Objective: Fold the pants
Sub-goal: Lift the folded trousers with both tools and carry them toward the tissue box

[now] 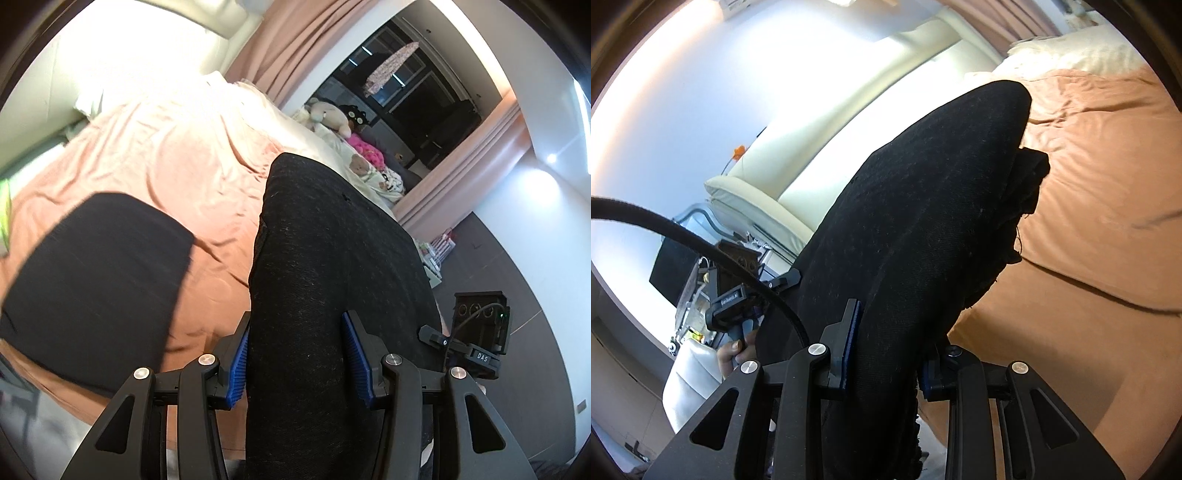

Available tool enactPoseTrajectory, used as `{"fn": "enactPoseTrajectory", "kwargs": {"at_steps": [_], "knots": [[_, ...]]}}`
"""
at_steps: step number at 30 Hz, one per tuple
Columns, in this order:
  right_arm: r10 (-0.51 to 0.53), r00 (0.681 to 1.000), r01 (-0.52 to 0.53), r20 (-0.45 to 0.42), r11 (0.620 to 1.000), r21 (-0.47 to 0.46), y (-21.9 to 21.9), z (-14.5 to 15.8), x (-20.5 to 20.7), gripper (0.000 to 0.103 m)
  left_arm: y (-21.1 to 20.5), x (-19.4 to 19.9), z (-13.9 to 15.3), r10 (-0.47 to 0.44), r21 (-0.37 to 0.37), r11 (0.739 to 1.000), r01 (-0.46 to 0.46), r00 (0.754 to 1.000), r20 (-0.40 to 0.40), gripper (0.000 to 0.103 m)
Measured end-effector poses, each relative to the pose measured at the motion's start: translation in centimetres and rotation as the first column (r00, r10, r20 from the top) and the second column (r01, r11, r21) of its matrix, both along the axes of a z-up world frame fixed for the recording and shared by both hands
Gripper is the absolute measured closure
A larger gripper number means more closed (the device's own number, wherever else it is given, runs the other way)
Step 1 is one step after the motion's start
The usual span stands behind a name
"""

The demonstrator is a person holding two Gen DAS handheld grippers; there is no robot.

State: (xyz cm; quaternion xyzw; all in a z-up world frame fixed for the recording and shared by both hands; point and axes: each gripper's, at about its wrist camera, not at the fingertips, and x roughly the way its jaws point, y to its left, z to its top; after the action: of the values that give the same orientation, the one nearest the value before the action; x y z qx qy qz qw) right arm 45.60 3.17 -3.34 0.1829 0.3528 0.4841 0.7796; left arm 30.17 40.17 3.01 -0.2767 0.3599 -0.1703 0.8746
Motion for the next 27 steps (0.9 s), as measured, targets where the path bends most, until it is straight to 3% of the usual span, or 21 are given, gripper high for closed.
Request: {"fn": "enactPoseTrajectory", "kwargs": {"at_steps": [13,27], "knots": [[0.085,0.996,-0.085,-0.003,0.995,-0.043,12.3,-1.8,5.2,0.079,12.0,2.7,-2.9,0.064,0.017,0.998,-0.064,0.997,-0.035,0.054],[0.121,0.993,-0.12,-0.001,0.986,-0.114,21.9,-5.0,9.2,0.079,18.7,6.1,-7.3,0.157,0.094,0.985,-0.148,0.983,-0.099,0.054]]}}
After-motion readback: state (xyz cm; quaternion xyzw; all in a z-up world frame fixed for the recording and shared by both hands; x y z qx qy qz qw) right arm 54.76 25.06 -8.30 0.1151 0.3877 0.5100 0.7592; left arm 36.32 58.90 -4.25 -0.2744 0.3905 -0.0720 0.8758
